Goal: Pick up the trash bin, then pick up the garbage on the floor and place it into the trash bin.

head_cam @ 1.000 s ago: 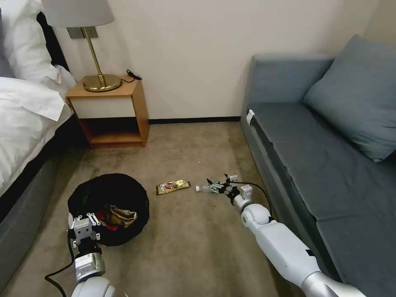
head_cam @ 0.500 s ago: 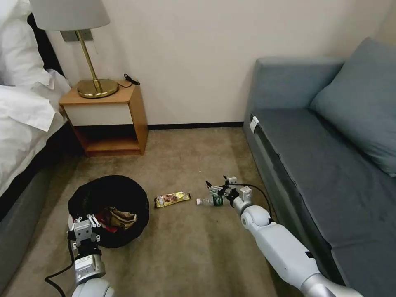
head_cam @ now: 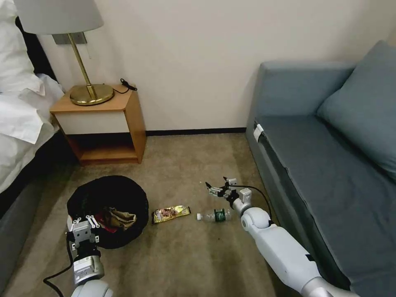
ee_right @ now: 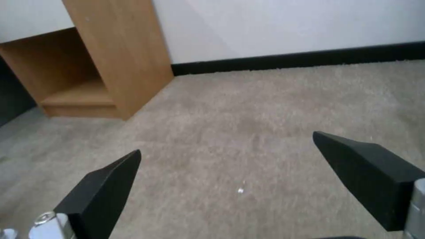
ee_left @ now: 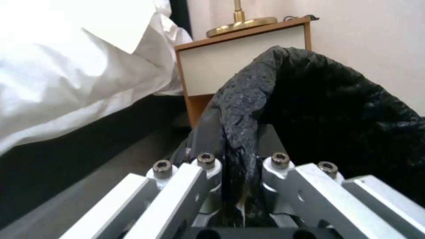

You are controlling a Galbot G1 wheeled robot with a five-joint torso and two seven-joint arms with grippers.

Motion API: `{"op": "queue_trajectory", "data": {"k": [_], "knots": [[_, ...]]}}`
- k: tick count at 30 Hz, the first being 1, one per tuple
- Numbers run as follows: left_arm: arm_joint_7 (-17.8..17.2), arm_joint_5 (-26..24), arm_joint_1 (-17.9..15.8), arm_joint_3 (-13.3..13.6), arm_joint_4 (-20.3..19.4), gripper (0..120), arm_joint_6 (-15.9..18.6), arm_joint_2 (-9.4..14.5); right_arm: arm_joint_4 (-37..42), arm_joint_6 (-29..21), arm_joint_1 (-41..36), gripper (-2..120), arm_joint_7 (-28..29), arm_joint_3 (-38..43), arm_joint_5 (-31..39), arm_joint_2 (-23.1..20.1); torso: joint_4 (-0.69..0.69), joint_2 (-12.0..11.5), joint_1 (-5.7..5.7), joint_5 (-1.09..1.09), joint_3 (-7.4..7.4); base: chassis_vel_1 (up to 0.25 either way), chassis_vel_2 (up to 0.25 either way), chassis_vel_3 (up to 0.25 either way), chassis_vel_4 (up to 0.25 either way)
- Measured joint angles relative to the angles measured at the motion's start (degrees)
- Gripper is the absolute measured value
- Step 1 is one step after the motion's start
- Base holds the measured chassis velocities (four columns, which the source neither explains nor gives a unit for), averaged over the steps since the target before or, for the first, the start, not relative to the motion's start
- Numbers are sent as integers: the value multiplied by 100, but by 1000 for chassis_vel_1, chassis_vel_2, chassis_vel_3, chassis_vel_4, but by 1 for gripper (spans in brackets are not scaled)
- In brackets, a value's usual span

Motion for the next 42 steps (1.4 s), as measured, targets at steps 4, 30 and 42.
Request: {"op": "queue_trajectory", "data": {"k": [4, 30, 42], "knots": [[1, 2, -8, 4, 0, 0, 0, -2, 0, 45, -23, 100, -40, -11, -72, -4, -2, 0, 0, 1, 0, -134, 126, 132, -139], [9, -24, -81, -45, -77, 0, 35, 20, -486, -334, 1368, 100, -1704, -1942, -889, -238, 0, 0, 0, 0, 0, -35, 34, 36, -31], [-52, -247, -247, -63, -85, 0, 234, -14, -1981, -322, 2426, 100, -2506, -3146, -1234, 609, 0, 0, 0, 0, 0, 0, 0, 0, 0]]}}
